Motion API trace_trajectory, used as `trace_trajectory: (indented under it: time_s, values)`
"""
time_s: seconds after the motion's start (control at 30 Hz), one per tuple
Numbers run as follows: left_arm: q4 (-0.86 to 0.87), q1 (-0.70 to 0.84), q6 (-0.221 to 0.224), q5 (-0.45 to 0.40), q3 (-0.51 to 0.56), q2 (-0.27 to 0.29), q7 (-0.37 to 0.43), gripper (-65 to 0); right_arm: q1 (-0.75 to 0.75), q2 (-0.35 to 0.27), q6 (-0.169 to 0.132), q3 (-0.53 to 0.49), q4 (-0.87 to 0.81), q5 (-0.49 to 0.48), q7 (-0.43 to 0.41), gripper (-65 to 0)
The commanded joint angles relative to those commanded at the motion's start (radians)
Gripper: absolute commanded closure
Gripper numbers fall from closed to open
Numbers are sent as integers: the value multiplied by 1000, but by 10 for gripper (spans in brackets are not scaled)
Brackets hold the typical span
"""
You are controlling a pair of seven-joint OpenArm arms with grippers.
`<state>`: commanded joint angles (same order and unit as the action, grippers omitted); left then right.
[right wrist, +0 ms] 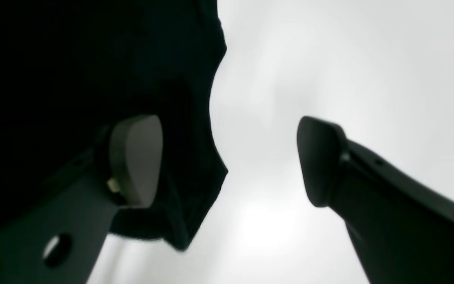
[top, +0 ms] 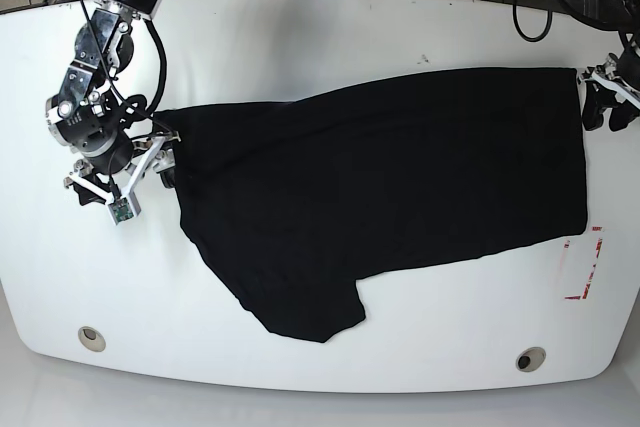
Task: Layout the t-shirt on the table in an organized manner, then fold the t-shirt properly
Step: 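Open the right gripper and release the shirt corner, then move the right gripper onto the shirt edge and grasp it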
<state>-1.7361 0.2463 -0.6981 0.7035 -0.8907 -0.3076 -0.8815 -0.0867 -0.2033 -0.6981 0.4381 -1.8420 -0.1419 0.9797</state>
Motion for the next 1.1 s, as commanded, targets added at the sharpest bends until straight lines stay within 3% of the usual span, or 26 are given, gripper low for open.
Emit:
trace_trajectory:
  time_s: [0.23, 0.37, 0.6, 0.8, 0.93, 1.1]
  values:
    - [-5, -3, 0, -14, 49, 5, -14, -300, 64, 0, 0, 23, -115, -6, 106, -510]
    - [-11, 12, 0, -34, 71, 44, -14, -300, 110, 51, 0, 35, -150, -8, 121, -510]
    - [-29, 15, 0, -204, 68, 129, -12, -300, 157, 120, 0, 107, -118, -6, 115, -510]
    - [-26, 14, 0, -333, 74, 155, -12, -300, 155, 126, 0, 109, -37, -5, 60, -510]
    - [-26, 14, 0, -353, 74, 160, -11, -300, 149, 124, 0, 109, 34, -5, 32, -510]
    - [6, 14, 0, -353, 72, 158, -11, -300, 144, 124, 0, 101, 155, -5, -61, -510]
